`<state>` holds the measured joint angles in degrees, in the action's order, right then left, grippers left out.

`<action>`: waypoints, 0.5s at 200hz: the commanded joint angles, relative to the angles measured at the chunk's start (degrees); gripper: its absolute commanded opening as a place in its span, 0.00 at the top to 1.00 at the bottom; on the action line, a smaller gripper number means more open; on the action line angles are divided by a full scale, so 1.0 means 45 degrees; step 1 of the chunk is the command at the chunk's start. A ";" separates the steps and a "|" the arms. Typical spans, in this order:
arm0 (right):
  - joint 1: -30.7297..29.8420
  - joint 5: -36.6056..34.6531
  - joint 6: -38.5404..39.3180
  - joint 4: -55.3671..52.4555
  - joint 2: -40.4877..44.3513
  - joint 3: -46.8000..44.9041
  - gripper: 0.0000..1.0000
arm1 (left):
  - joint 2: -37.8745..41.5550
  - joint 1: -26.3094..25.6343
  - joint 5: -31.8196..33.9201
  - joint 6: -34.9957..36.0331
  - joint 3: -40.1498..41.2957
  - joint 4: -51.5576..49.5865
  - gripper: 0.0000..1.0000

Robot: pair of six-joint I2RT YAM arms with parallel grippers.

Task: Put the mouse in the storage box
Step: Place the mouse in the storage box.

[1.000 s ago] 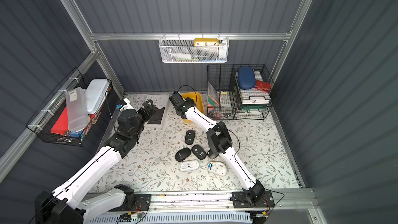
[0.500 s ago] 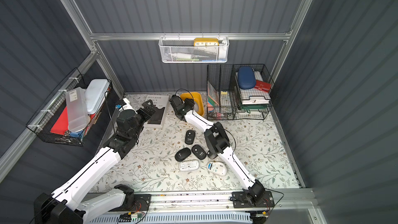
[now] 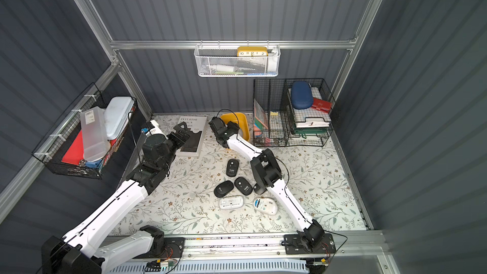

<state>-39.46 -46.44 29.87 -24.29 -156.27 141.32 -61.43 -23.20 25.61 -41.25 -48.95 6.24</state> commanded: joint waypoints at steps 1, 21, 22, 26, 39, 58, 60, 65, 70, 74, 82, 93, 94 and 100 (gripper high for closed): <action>0.0062 0.0217 -0.0672 -0.0319 -0.0309 0.0357 0.47 | 0.0245 0.0102 0.0169 0.0320 0.0091 0.0058 0.01; 0.0059 0.0684 -0.1154 -0.1066 -0.0199 0.0421 0.41 | 0.0239 0.0097 0.0208 0.0333 0.0113 0.0059 0.01; 0.0059 0.0706 -0.1190 -0.1076 -0.0188 0.0427 0.41 | 0.0236 0.0097 0.0208 0.0336 0.0105 0.0059 0.01; 0.0049 0.0818 -0.1326 -0.1206 -0.0167 0.0475 0.40 | 0.0239 0.0097 0.0208 0.0331 0.0099 0.0059 0.01; 0.0059 0.1291 -0.1726 -0.1662 -0.0079 0.0696 0.37 | 0.0199 0.0097 0.0208 0.0340 0.0125 0.0077 0.01; 0.0021 0.1681 -0.2256 -0.1999 0.0158 0.0861 0.34 | 0.0138 0.0097 0.0257 0.0340 0.0121 0.0078 0.01; 0.0020 0.1724 -0.2300 -0.2012 0.0205 0.0862 0.34 | 0.0155 0.0097 0.0264 0.0340 0.0127 0.0078 0.01; 0.0018 0.1828 -0.2428 -0.2061 0.0261 0.0862 0.34 | 0.0136 0.0097 0.0282 0.0340 0.0119 0.0078 0.01; 0.0015 0.1913 -0.2534 -0.2109 0.0328 0.0872 0.34 | 0.0155 0.0097 0.0296 0.0340 0.0120 0.0063 0.01; 0.0009 0.1965 -0.2631 -0.2125 0.0364 0.0872 0.34 | 0.0160 0.0100 0.0310 0.0340 0.0133 0.0059 0.01; 0.0019 0.2058 -0.2798 -0.2235 0.0474 0.0872 0.34 | 0.0193 0.0097 0.0325 0.0333 0.0157 0.0077 0.01; 0.0019 0.2219 -0.3118 -0.2443 0.0671 0.0934 0.34 | 0.0250 0.0097 0.0307 0.0335 0.0174 0.0095 0.01; 0.0019 0.2226 -0.3149 -0.2467 0.0697 0.0947 0.34 | 0.0242 0.0097 0.0297 0.0338 0.0174 0.0096 0.01; 0.0029 0.2338 -0.3408 -0.2667 0.0845 0.1055 0.34 | 0.0221 0.0097 0.0236 0.0349 0.0174 0.0116 0.01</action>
<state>-39.46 -38.63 19.92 -32.23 -156.11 144.31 -61.43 -23.20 26.15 -41.23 -48.93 6.22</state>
